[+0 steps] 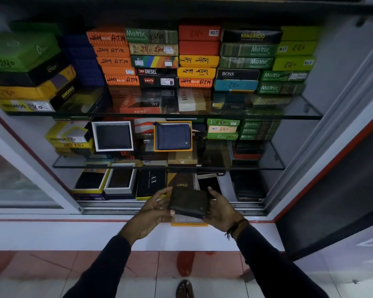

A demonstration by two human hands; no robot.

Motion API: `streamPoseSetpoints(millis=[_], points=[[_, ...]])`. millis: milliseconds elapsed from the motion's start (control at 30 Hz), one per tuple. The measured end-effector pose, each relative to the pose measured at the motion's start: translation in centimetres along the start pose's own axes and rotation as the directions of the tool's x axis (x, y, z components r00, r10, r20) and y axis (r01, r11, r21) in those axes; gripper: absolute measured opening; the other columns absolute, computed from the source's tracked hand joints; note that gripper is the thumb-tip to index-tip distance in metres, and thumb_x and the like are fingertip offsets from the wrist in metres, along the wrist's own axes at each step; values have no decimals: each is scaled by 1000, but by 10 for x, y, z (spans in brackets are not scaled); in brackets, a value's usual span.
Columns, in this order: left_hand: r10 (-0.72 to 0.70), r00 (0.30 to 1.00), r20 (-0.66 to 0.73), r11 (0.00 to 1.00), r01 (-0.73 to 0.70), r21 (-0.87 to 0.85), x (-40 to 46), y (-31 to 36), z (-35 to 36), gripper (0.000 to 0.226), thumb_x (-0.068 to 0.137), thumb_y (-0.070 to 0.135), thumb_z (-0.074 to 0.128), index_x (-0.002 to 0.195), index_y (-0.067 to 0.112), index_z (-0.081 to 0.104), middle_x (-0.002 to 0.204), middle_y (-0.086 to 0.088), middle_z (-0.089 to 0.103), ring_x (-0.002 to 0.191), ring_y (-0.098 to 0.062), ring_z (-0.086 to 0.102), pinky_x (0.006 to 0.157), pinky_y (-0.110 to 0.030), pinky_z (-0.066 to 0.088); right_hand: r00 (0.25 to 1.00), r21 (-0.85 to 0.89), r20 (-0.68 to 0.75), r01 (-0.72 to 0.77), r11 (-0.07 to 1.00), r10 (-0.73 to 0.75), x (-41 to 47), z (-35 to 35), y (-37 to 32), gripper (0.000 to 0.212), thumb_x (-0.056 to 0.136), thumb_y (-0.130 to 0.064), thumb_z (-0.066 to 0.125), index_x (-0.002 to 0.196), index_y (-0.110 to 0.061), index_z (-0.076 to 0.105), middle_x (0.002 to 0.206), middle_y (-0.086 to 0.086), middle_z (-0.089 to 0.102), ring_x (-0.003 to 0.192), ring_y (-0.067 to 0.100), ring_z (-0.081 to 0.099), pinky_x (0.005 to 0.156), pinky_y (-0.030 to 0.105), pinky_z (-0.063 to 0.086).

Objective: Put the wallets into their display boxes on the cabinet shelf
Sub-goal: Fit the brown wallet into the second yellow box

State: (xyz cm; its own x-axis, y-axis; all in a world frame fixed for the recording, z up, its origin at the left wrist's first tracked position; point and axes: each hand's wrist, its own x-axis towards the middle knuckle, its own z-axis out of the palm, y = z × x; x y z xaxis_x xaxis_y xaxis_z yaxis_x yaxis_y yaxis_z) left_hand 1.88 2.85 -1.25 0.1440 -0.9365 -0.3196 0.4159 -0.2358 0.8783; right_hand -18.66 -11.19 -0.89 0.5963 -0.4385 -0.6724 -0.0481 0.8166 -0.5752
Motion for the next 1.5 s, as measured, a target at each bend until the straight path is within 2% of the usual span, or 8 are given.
streamPoseSetpoints(millis=[233,367,467,567,700,1133,1333,1500], points=[[285,931,-228,885,-165,436,9,-5,13,53,78,-7,75,113,32,67,115,-5,72,107,-34,69,82,-42,62,906,-493,45,387,779,-421,5,-10,-9,32,69,-18,86,100,-19,76,108,9,76,107,33,69,96,47,55],[749,630,205,51,-364,930,3,-22,31,36,70,-11,75,98,13,72,113,-8,65,108,-21,61,87,-30,56,622,-905,258,424,41,-739,10,-10,-6,32,71,-4,81,94,-23,70,99,-3,73,92,13,70,86,29,60],[752,562,346,-184,-325,928,-4,-31,37,27,70,-2,80,94,10,74,112,-14,67,105,-26,61,82,-33,58,536,-918,328,376,-128,-777,5,-10,-1,32,75,-3,76,97,-23,65,100,-5,69,89,10,67,80,24,59],[750,644,148,127,-361,924,1,-32,34,33,73,0,80,101,14,73,115,-8,62,107,-15,61,82,-22,57,611,-931,246,365,-9,-752,7,-16,-2,34,75,-4,77,102,-22,69,99,-7,71,88,9,67,81,23,58],[521,819,-240,643,-192,741,9,-25,32,26,84,18,77,110,16,73,96,6,71,89,-8,69,69,-17,59,834,-791,56,373,485,-549,4,-17,-12,40,78,2,75,116,-8,69,97,8,70,90,19,68,79,26,59],[140,815,-562,602,380,702,45,-36,31,35,72,36,82,94,12,68,88,-3,71,79,-21,67,59,-28,52,850,-887,-270,-37,461,-451,30,-3,8,20,72,-15,80,87,-15,66,103,10,71,98,28,68,85,38,59],[178,836,-519,575,340,744,32,-19,51,26,79,18,77,101,11,65,102,-11,73,98,-32,69,77,-36,56,807,-864,-244,71,499,-537,22,-9,4,27,64,-23,85,58,-30,60,90,8,77,89,26,72,84,47,60],[422,814,-399,573,102,813,4,20,90,31,80,18,79,107,16,64,96,-3,74,89,-23,70,71,-27,55,710,-774,-259,253,580,-655,-26,-6,-26,21,63,-16,86,80,-17,73,76,-2,75,72,14,73,72,42,63]])
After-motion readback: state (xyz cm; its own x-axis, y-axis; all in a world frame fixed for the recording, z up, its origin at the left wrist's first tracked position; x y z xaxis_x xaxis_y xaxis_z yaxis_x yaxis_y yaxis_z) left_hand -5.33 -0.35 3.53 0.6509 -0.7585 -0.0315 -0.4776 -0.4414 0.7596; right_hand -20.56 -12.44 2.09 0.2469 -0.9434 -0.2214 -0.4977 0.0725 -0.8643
